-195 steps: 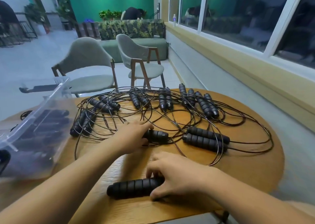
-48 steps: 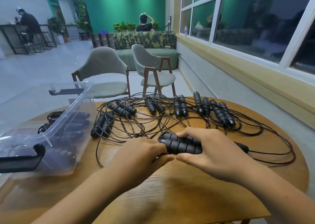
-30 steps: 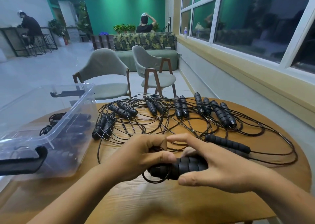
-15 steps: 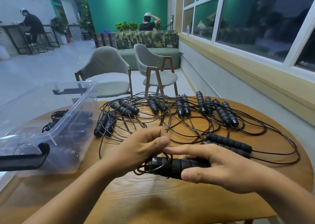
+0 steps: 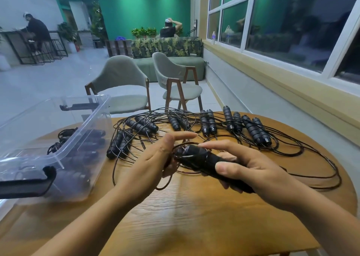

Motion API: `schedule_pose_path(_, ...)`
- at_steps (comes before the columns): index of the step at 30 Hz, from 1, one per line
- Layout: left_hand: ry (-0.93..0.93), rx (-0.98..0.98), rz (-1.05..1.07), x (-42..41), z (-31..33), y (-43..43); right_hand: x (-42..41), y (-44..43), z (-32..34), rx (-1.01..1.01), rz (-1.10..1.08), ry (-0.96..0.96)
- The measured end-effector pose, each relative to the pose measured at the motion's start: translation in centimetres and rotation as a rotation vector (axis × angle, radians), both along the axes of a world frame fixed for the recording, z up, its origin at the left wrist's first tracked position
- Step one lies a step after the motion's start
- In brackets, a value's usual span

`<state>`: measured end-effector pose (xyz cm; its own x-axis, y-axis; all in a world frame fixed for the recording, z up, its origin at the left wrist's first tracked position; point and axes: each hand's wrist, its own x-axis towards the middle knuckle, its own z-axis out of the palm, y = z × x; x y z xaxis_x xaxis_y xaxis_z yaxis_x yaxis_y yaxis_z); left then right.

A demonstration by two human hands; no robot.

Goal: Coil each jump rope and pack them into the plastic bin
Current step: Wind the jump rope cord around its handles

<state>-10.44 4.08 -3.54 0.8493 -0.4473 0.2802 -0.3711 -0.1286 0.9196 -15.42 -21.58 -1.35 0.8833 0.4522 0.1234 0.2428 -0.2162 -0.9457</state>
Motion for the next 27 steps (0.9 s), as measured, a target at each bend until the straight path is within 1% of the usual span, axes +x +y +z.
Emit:
schedule_pose_path(2,0.019,-0.002,-0.009,0.0,-0.2,-0.1,0.0,0.2,-0.1,0.029,-0.026,0.008)
schedule_pose_path(7,-0.154,0.080,0.050,-0.5,-1.3,-0.5,-0.4,0.9,-0.6,0.176,0.031,0.170)
schedule_pose_path(9,-0.127,0.077,0.062,-0.6,-1.9,-0.8,-0.7,1.1,-0.9,0.206,0.075,0.225)
schedule_pose_path(11,-0.060,0.074,0.062,-0.7,-2.1,-0.9,-0.8,1.4,-1.1,0.213,0.101,0.247)
schedule_pose_path(14,0.042,0.059,0.027,-0.9,-2.1,-0.9,-0.8,1.7,-1.3,0.206,0.069,0.214)
schedule_pose_path(16,0.069,0.055,0.012,-1.0,-1.8,-1.1,-0.8,1.8,-1.2,0.216,0.024,0.189)
schedule_pose_path(18,0.089,0.087,0.024,-0.9,-1.5,-1.3,-0.7,1.8,-1.1,0.184,-0.034,0.146)
schedule_pose_path(20,0.078,0.151,0.038,-0.7,-1.6,-1.4,-0.5,1.7,-1.1,0.105,-0.102,0.080)
schedule_pose_path(24,-0.040,0.360,0.196,-0.4,-2.4,-1.8,-0.3,1.6,-1.6,-0.052,-0.239,-0.048)
schedule_pose_path(27,-0.118,0.532,0.297,-0.2,-2.7,-1.9,0.0,1.5,-2.1,-0.217,-0.288,-0.149)
